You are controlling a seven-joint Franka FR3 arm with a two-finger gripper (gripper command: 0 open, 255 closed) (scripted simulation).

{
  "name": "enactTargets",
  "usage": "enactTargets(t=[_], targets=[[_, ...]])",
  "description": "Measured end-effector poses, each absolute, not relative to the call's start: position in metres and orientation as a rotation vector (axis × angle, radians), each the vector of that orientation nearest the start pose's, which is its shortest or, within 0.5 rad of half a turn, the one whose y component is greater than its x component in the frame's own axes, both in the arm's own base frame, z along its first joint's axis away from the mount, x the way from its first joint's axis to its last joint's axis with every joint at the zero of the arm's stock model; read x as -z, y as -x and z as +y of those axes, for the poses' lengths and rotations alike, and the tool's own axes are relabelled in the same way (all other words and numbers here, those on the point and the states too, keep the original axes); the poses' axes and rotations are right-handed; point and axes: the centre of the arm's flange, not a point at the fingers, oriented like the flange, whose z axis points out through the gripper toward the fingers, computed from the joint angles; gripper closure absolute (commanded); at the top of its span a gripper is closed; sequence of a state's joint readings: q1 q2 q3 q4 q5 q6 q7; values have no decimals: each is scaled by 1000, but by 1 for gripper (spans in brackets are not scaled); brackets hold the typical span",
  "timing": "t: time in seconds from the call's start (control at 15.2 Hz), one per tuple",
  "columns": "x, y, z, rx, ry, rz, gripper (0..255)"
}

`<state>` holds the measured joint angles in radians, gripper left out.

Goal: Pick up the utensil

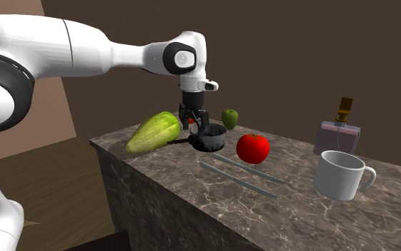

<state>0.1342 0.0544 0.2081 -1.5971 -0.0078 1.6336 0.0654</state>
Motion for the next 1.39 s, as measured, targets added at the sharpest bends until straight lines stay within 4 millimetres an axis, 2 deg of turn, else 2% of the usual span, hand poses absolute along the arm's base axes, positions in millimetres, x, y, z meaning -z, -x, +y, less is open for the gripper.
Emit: enactTargets(t=[0.33,0.4,1.06,1.39], targets=[[-562,-546,192,-28,3111,-436,0],[-559,-546,191,-28,3111,-435,255],[-557,-545,191,-28,3111,-435,255],[-577,-545,191,-28,3111,-435,255]])
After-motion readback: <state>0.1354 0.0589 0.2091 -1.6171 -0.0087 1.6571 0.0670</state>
